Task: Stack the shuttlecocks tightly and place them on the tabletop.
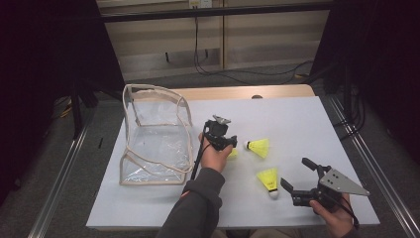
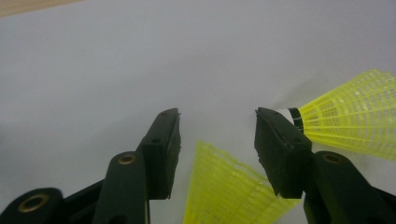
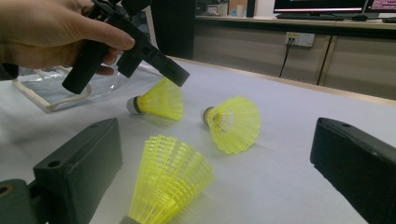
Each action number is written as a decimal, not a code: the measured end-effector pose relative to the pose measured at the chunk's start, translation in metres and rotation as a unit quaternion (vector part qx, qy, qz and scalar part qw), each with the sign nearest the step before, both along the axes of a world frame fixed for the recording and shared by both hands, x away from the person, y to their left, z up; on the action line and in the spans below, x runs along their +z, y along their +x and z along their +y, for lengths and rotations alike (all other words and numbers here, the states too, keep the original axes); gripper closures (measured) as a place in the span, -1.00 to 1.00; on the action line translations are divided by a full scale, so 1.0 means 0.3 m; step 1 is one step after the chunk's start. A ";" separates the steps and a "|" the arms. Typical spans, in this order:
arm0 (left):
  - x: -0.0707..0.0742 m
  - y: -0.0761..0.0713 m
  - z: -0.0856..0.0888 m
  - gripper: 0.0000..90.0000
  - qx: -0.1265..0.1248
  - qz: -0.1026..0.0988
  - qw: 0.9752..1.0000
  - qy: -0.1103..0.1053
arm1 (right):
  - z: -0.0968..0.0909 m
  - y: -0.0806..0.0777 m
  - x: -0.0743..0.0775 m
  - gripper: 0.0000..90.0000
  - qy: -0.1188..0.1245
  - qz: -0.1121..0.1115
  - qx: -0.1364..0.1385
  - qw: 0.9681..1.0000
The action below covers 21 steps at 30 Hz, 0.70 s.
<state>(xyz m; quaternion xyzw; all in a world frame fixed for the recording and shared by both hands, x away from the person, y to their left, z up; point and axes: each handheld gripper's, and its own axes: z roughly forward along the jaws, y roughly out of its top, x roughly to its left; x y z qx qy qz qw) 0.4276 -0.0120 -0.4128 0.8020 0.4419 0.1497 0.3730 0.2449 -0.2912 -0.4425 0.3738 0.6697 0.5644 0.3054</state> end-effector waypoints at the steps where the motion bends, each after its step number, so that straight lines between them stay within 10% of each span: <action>1: 0.001 -0.002 0.001 0.08 0.001 0.000 1.000 -0.004 | 0.000 0.000 0.000 -0.96 0.001 0.001 0.000 1.000; 13: -0.021 -0.036 0.006 0.01 0.014 0.029 0.999 -0.017 | 0.003 -0.002 0.001 -0.96 -0.001 0.000 0.002 1.000; 21: -0.023 -0.039 0.011 0.55 0.002 0.039 0.999 -0.008 | 0.001 -0.001 0.000 -0.96 0.000 0.000 0.001 1.000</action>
